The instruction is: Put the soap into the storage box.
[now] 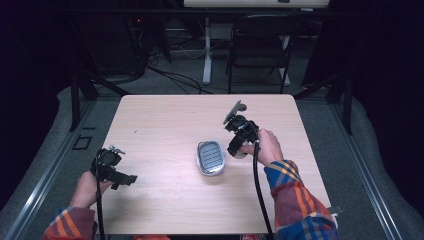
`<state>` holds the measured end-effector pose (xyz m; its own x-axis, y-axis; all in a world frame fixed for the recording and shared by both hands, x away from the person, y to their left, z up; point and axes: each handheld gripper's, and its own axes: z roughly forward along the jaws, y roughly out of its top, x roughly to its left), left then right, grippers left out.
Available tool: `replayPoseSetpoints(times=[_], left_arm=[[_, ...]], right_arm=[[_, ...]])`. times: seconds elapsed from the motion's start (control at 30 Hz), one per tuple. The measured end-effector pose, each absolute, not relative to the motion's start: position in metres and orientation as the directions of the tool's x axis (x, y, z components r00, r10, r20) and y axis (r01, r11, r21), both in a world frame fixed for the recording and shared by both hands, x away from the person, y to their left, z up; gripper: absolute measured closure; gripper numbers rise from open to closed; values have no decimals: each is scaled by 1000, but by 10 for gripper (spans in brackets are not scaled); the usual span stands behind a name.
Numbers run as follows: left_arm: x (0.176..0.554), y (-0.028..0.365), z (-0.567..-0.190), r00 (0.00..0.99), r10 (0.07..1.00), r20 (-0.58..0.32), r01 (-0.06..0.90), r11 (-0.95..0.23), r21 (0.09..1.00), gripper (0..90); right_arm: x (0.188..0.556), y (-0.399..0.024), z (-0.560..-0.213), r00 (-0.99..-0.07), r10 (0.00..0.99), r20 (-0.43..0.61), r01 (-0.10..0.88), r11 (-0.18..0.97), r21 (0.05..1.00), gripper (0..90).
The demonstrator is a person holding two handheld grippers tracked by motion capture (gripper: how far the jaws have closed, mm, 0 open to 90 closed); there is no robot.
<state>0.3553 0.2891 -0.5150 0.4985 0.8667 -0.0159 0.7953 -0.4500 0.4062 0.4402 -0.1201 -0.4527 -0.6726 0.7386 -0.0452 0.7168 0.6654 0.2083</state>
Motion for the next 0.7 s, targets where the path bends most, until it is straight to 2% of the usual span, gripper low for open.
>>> replayPoseSetpoints(times=[0.7], left_arm=[[355,289,-515,502,864,-16,793,-453,407,0]], right_arm=[[446,-96,-450,-705,708,-48,688,698,198,245]])
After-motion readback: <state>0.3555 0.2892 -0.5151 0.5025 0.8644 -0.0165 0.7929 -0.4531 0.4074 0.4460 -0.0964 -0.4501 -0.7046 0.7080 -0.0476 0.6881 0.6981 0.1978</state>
